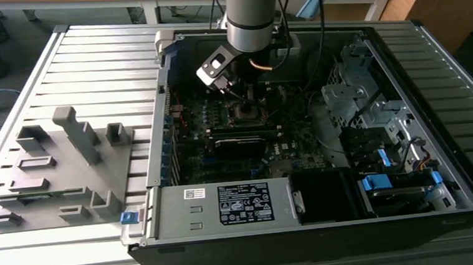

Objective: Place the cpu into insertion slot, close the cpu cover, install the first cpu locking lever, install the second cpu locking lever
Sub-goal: 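Place the cpu into insertion slot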

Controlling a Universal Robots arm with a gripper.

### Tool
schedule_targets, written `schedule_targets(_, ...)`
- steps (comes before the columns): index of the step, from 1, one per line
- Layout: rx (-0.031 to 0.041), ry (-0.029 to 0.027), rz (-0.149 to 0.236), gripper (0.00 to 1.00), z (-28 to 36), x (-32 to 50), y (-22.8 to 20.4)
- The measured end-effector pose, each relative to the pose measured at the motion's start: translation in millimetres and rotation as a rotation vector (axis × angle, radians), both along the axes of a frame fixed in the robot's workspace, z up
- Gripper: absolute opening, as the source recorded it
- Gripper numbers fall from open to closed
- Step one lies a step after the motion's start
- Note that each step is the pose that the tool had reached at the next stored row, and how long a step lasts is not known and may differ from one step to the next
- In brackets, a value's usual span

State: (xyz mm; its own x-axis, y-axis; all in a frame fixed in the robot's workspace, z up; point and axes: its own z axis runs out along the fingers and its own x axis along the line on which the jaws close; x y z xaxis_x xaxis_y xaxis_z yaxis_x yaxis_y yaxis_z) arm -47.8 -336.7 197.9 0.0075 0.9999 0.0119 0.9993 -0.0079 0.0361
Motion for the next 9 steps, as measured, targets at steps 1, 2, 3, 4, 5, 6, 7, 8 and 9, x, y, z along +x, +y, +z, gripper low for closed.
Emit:
schedule_targets(1,0.0003,-0.0002,0.000,0.11,-0.1,0.0,0.0)
schedule_targets(2,0.0003,-0.0002,0.000,0.11,-0.2,0.0,0.0)
schedule_targets(3,0.0006,-0.0004,0.000,0.11,0.1,0.0,0.1)
schedule_targets(4,0.0014,-0.0011,0.000,0.11,0.7,0.1,0.2)
schedule_targets(5,0.0029,-0.0019,0.000,0.11,1.7,0.3,0.4)
schedule_targets(6,0.0030,-0.0018,0.000,0.11,3.2,0.3,0.5)
schedule_targets(7,0.0013,-0.0008,0.000,0.11,5.5,0.2,0.3)
schedule_targets(8,0.0008,-0.0005,0.000,0.11,7.5,0.1,0.2)
schedule_targets(9,0.0011,-0.0007,0.000,0.11,9.8,0.1,0.2)
